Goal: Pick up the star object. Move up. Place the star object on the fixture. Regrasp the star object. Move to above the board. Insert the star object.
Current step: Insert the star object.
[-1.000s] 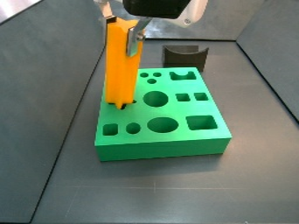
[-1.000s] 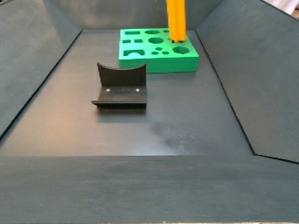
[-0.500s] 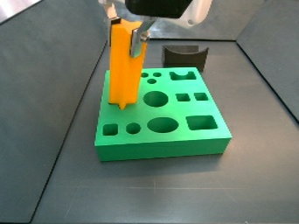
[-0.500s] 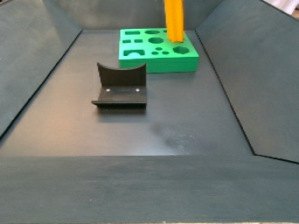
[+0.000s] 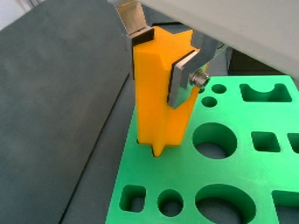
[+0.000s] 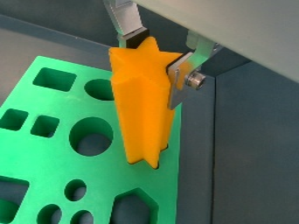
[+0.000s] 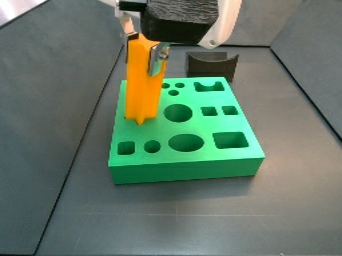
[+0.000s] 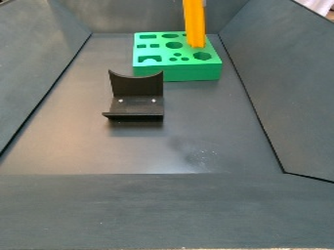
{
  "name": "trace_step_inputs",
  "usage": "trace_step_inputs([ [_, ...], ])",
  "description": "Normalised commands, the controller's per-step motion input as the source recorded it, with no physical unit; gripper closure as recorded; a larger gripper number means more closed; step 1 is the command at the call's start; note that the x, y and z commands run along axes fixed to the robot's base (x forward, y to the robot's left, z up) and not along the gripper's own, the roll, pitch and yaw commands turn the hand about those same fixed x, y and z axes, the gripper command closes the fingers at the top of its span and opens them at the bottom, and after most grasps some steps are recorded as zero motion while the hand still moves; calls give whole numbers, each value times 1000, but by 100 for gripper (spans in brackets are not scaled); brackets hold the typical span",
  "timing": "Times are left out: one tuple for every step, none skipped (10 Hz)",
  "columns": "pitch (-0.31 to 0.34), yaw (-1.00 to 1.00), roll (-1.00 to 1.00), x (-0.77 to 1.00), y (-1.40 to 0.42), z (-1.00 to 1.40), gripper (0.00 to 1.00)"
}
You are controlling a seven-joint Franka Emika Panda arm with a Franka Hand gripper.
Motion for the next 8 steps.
trace_step_inputs([
  [-269, -9, -177, -29, 0, -540, 100],
  [-197, 0, -113, -37, 23, -677, 100],
  [-159, 0, -56, -31, 9, -814, 100],
  [-89, 0, 0, -126, 0, -923, 100],
  [-101, 0, 0, -80, 0, -971, 100],
  [-210, 26, -54, -60, 0, -791, 100],
  [-229, 37, -53, -69, 0, -766, 100],
  [-164, 83, -100, -154, 0, -760, 100],
])
